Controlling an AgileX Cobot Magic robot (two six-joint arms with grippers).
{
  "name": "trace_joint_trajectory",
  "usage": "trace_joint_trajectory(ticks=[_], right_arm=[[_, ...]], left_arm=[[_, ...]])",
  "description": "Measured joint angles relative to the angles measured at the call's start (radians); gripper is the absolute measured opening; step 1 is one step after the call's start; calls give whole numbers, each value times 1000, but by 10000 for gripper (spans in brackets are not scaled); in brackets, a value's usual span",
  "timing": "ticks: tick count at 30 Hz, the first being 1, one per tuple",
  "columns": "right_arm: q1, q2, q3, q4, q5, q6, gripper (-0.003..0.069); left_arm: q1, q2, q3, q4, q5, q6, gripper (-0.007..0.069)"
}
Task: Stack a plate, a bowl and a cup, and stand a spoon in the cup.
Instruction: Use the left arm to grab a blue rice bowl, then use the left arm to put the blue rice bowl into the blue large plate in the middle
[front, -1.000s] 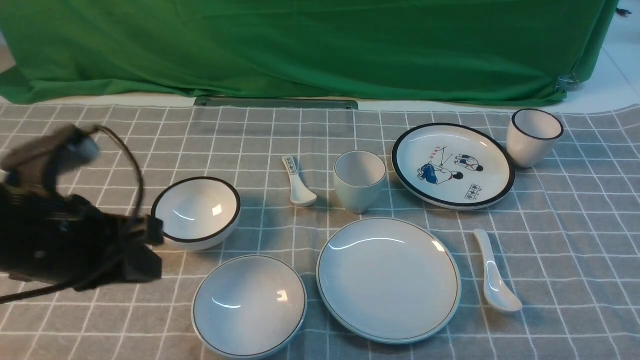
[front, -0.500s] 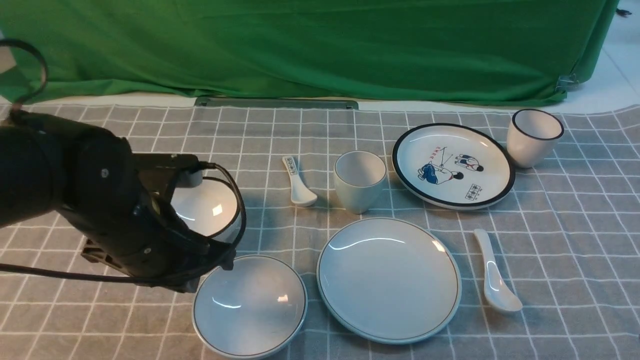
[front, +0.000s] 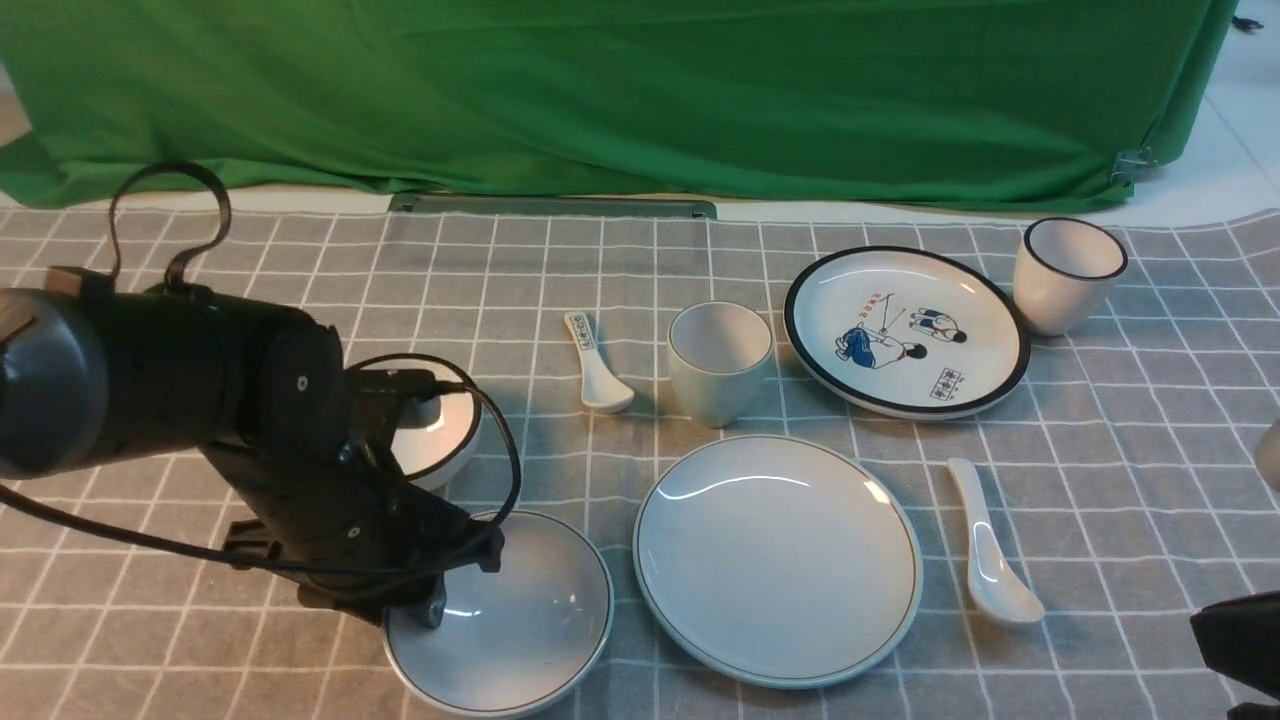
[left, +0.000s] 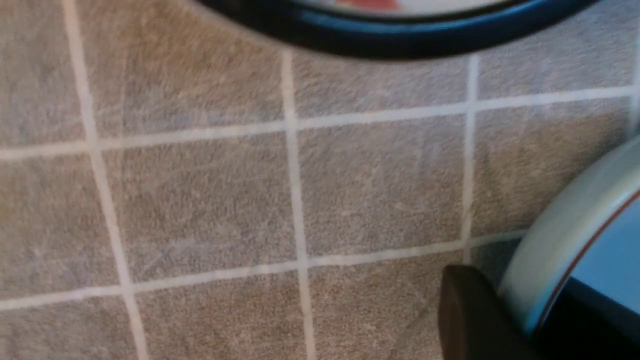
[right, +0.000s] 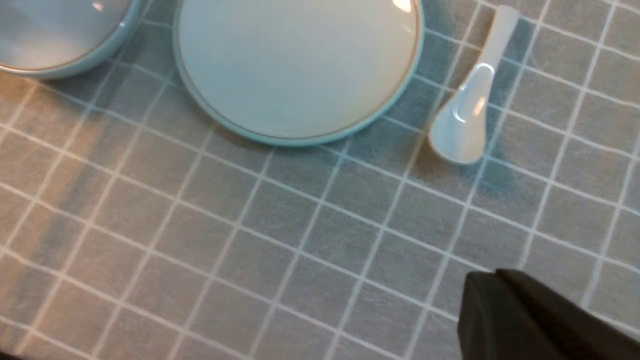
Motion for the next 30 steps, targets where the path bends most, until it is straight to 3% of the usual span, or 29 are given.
trace_joint_trajectory(ticks=[5,8,18,30], right_arm=[[0,4,-33,-223,214,106,22],[-1,-5,-56,-255,214,122,22],[-1,-18,-101,-211,215,133,22],[-1,-18,-101,-209,215,133,22]], left_arm=[[-1,-13,-111,-26,97,25,27],[-8,-14,-166,-50,137,45,24],[-204,113,-443,-128,111,58,24],[-241,335,-556,-125,108,57,25]])
